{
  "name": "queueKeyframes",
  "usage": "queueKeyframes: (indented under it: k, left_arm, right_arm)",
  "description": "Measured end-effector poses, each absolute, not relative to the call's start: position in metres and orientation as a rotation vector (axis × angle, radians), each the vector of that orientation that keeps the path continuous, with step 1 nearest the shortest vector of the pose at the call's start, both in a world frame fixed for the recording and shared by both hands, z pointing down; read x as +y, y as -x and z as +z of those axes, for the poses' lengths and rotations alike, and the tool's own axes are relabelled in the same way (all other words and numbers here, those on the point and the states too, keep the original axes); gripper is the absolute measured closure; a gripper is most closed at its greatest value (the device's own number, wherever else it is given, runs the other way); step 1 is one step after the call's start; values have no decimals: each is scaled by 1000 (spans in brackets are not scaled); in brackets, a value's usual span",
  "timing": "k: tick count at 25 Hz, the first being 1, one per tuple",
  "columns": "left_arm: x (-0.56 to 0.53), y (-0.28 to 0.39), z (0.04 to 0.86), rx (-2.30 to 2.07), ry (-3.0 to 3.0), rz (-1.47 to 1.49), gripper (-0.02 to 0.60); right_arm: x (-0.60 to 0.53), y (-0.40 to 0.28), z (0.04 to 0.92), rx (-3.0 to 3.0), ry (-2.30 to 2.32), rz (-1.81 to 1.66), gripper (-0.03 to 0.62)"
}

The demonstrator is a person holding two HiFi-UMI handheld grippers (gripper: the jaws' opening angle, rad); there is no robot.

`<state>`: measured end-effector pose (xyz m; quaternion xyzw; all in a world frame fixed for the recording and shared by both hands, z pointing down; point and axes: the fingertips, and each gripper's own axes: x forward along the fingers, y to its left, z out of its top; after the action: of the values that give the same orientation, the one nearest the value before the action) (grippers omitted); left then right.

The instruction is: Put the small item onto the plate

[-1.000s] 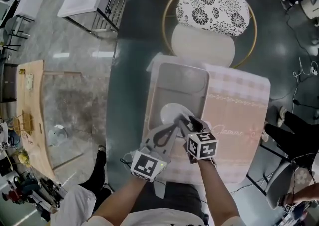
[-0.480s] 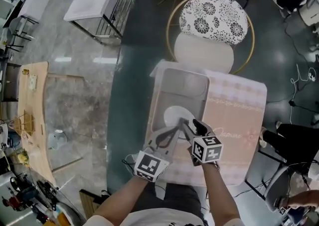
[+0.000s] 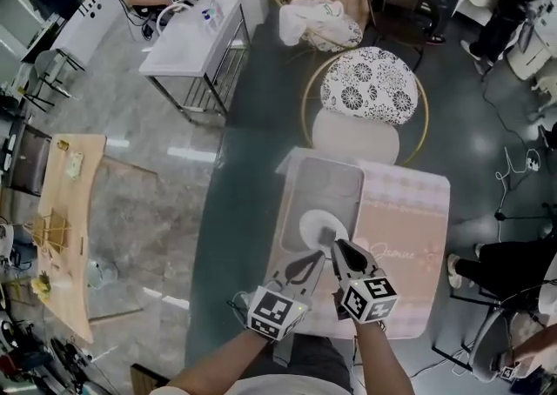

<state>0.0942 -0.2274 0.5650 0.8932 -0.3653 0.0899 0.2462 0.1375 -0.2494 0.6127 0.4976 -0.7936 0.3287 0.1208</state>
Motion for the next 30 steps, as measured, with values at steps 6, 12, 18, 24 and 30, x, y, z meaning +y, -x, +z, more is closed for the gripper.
queueKeyframes:
  k: [6,12,18,24,30]
  left_arm:
    - [-201,-75,518,-1004,-2476,201,575]
    - [-164,-48,475,-1006,-2510,153,575]
    - [-135,-20,444,-1023,-2538,100,575]
    - [-114,1,404,-1033,-2577,36,575]
    - [-86,14,369,-1006,-2600,-29,575]
  right_arm:
    - [-225,-121,553,-2392,-1539,862,563]
    - [-192,-99,508,-2421,-1606,802,577]
    - [-163,-69,466,-2492,-1630,702,577]
    - [-142,-49,418,-2557,-1654,600,579]
    - [-119,-36,378,-2590,-1680,483,579]
